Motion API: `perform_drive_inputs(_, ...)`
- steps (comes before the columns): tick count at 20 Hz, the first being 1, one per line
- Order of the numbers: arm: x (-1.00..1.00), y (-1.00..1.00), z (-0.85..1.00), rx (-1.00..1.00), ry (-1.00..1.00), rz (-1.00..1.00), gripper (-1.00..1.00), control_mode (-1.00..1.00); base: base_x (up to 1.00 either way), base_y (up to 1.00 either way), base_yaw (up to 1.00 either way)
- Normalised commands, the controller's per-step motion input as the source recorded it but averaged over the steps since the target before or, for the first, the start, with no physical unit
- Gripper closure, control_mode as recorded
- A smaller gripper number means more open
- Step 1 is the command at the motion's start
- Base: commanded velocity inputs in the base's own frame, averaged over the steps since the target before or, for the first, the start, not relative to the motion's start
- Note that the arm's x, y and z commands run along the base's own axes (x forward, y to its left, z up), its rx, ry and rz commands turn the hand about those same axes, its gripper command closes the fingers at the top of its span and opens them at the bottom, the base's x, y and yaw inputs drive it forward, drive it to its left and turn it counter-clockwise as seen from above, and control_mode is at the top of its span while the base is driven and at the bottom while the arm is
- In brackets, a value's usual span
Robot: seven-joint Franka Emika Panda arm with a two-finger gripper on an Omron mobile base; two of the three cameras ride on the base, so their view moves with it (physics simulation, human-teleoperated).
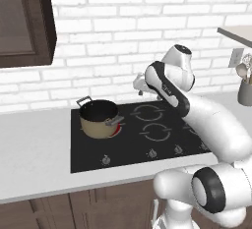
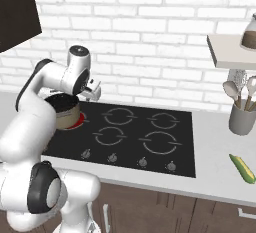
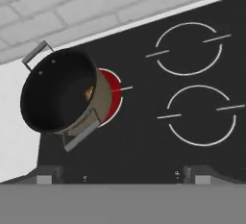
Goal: Put the corn and mushroom in the pot. Retrieve the spatula and lightly stir the vegetables in the pot.
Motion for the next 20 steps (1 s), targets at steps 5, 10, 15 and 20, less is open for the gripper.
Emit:
perform_drive_inputs(5, -0.83, -0.42, 0.43, 0.0, 0.0, -0.09, -1.0, -1.0, 0.0, 0.0, 0.0)
perform_drive_inputs(10, -0.8, 0.0, 0.41, 0.0, -0.01, -0.05, -1.0, -1.0, 0.0, 0.0, 0.0)
perform_drive_inputs(15, -0.47, 0.0, 0.02, -0.01, 0.0, -0.05, -1.0, -1.0, 0.0, 0.0, 0.0)
perform_drive_inputs(20, -0.04, -0.02, 0.0, 0.0, 0.0, -0.01, -1.0, 1.0, -0.05, -0.49, -0.03)
